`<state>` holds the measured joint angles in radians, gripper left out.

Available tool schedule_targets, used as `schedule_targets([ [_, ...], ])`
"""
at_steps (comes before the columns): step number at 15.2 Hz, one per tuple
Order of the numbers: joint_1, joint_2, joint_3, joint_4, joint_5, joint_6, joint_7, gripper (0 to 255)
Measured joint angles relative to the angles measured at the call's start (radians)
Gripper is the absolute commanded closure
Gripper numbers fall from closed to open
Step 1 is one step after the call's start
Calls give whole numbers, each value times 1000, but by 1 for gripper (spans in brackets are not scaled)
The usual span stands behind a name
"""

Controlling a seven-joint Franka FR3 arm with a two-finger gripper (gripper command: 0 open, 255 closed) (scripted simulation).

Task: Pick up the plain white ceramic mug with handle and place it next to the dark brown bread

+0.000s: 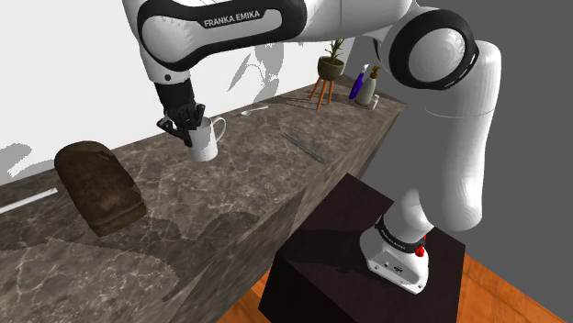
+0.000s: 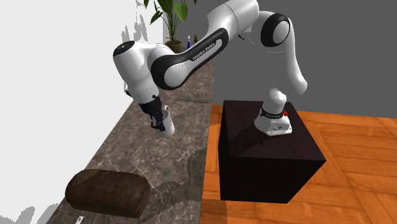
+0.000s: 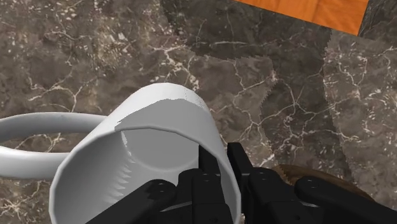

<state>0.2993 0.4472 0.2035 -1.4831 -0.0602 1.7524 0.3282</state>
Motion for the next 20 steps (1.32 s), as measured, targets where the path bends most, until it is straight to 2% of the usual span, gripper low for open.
schedule_targets([
  [20, 4, 91, -10, -137, -19, 226, 9, 255],
])
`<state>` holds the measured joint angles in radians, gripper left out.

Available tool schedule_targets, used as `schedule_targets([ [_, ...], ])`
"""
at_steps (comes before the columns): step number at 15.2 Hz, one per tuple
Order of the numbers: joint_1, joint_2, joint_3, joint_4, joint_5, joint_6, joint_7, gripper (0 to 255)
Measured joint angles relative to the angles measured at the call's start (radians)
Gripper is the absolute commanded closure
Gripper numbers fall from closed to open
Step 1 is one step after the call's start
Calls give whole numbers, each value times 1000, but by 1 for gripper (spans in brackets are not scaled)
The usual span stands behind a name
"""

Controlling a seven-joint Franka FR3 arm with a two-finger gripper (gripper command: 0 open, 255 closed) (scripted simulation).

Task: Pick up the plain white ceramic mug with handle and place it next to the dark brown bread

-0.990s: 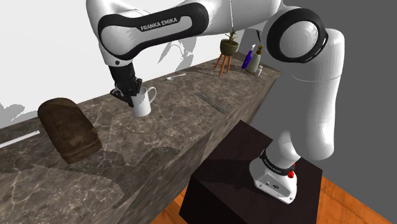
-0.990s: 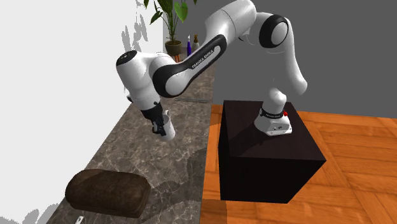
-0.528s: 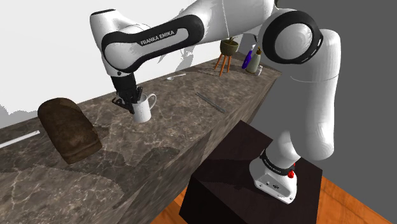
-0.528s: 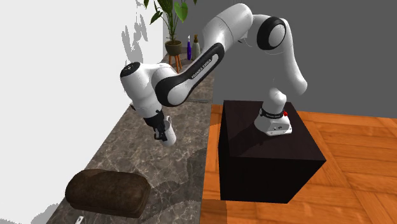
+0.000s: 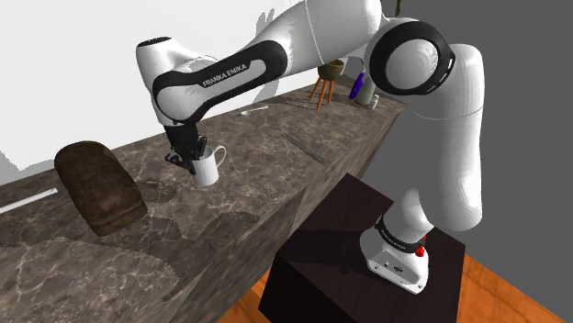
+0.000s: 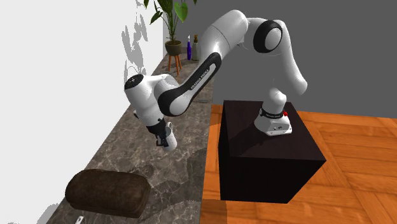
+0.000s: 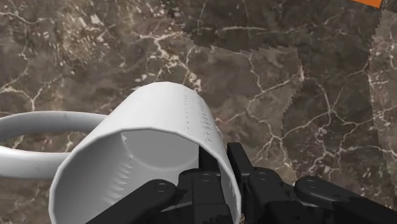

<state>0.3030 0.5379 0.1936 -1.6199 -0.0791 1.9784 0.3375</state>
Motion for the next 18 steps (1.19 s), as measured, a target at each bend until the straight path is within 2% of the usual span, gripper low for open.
schedule_targets([
  [14, 9, 110, -13, -25, -20, 134, 8, 255],
  [18, 9, 115, -14, -30, -21, 144, 9, 255],
])
